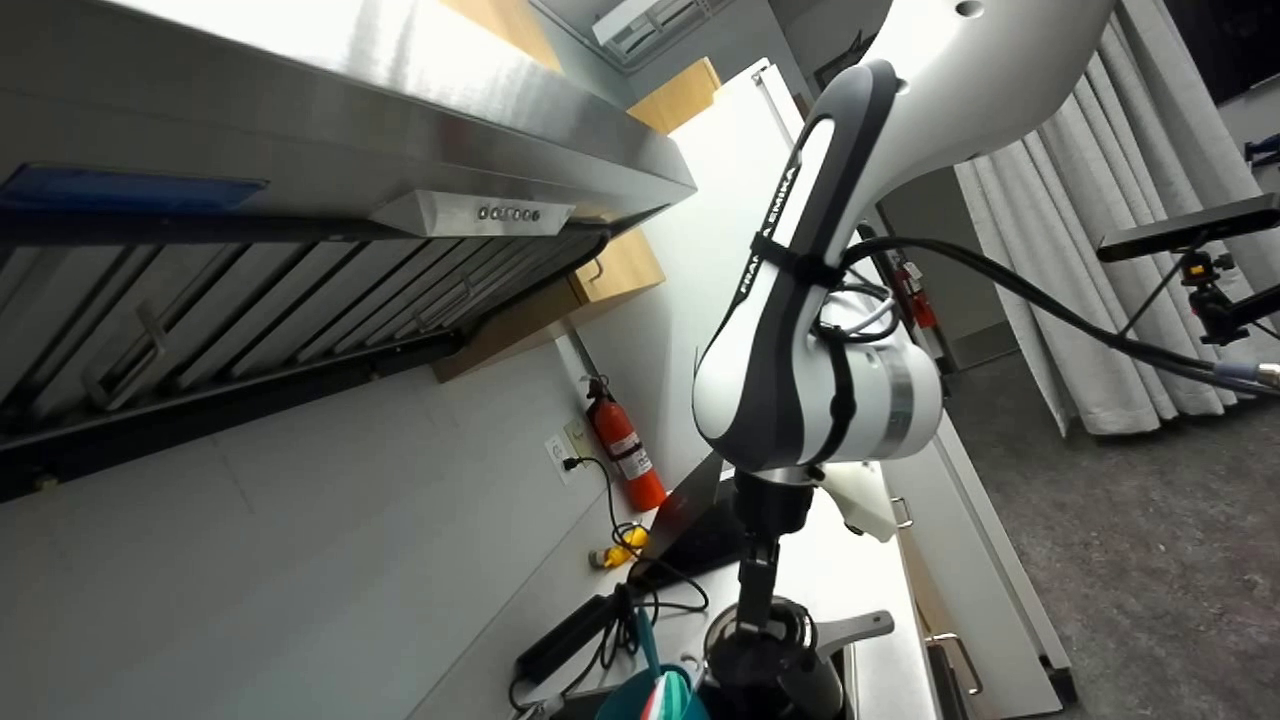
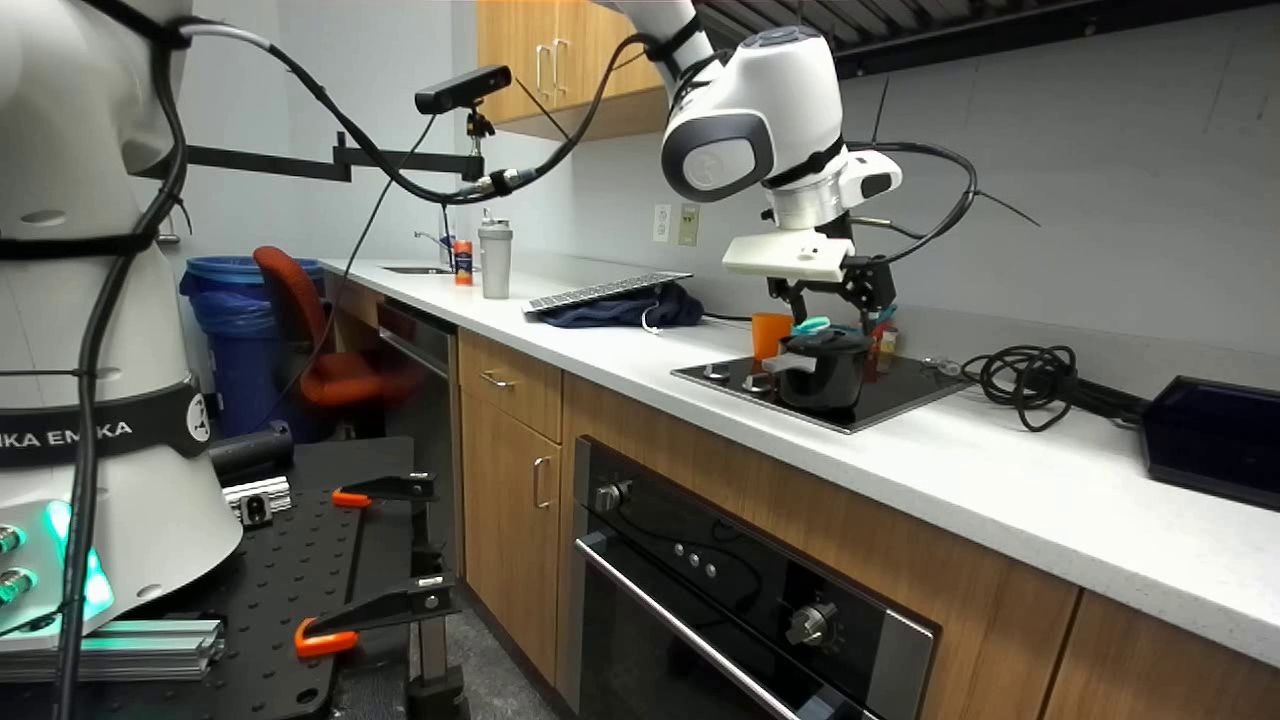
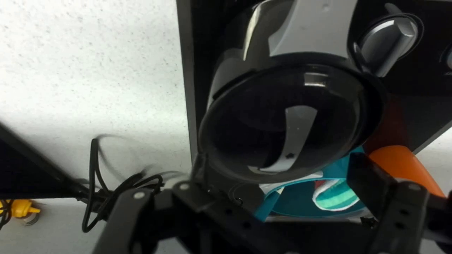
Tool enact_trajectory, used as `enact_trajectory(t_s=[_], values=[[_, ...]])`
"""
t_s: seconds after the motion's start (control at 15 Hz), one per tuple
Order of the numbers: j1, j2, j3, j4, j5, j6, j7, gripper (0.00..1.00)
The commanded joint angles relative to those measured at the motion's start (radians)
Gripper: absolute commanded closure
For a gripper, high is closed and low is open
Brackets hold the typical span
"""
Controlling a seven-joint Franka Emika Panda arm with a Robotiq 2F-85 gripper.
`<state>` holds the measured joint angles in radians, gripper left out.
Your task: Take the lid from the top of the black pot and put it at the right of the stove then remove the purple object from the pot and put it on the stove
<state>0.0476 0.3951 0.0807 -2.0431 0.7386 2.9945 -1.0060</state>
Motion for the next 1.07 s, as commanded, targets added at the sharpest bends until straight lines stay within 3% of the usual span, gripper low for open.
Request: enact_trajectory(t_s=[0.0, 0.13, 0.2, 0.8, 1.0], values=[[0.001, 0.033, 0.004, 0.031, 0.017, 0.033, 0.014, 0.05], [0.002, 0.038, 0.003, 0.034, 0.016, 0.032, 0.016, 0.30], [0.002, 0.041, 0.001, 0.036, 0.015, 0.031, 0.018, 0.31], [0.003, 0.035, 0.000, 0.046, 0.015, 0.035, 0.024, 0.99], [0.003, 0.022, 0.002, 0.038, 0.017, 0.035, 0.021, 0.96]])
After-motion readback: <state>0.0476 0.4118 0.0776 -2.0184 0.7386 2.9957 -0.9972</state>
